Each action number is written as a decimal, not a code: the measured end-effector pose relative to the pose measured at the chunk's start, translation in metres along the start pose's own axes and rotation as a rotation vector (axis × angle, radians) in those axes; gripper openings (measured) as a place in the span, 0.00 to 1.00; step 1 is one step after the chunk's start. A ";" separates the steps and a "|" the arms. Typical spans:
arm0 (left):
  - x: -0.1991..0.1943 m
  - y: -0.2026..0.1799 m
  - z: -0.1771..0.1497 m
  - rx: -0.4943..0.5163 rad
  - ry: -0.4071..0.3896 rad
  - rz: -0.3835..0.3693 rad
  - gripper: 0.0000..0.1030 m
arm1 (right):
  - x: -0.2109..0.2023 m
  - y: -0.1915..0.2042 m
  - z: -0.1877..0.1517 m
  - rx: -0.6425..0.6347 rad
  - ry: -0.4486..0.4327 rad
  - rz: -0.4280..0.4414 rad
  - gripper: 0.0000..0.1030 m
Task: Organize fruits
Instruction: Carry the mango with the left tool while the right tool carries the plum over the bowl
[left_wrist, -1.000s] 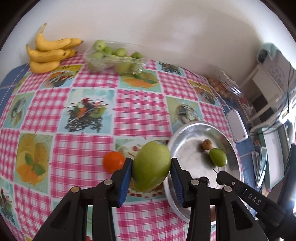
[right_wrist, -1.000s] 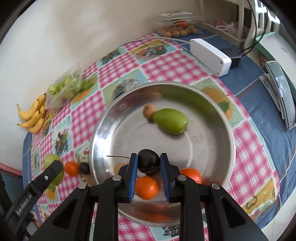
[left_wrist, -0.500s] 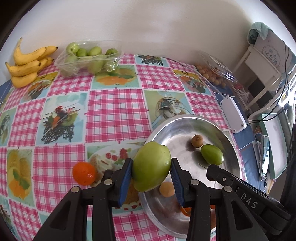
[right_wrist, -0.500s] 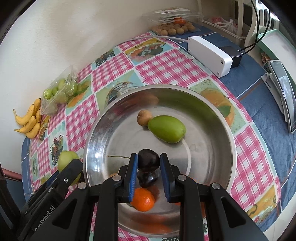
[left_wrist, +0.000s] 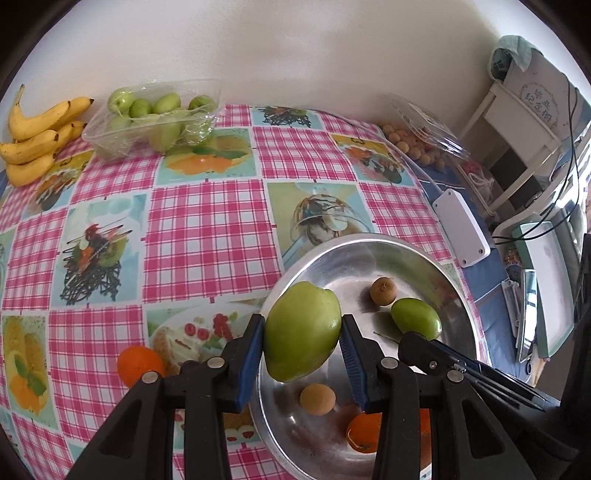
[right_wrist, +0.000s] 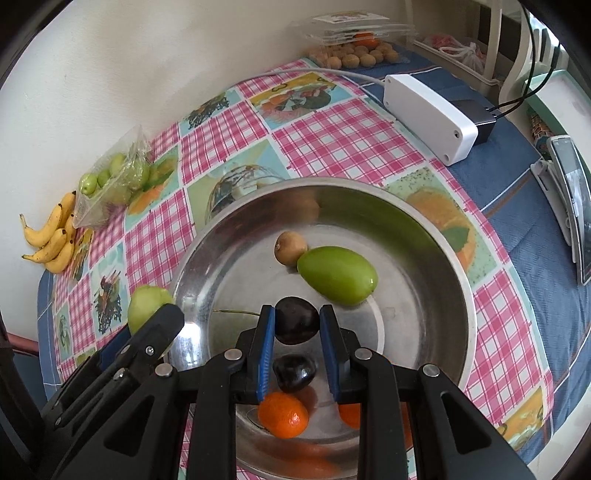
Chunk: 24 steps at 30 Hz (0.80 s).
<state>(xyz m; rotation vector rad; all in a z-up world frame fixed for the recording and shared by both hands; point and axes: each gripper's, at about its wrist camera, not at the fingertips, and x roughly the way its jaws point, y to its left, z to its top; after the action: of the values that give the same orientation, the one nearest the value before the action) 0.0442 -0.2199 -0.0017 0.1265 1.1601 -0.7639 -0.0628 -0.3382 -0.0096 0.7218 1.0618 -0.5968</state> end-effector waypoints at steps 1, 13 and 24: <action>0.002 0.000 0.000 -0.004 0.003 -0.004 0.42 | 0.000 0.000 0.000 0.002 0.003 -0.002 0.25; 0.014 -0.002 -0.005 -0.022 0.057 -0.005 0.42 | 0.008 -0.008 -0.002 0.016 0.036 -0.029 0.25; 0.027 -0.009 -0.013 -0.011 0.106 0.005 0.42 | 0.018 -0.018 -0.005 0.031 0.075 -0.065 0.25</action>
<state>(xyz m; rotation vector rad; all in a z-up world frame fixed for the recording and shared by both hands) 0.0338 -0.2340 -0.0281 0.1621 1.2636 -0.7530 -0.0729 -0.3472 -0.0320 0.7434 1.1509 -0.6475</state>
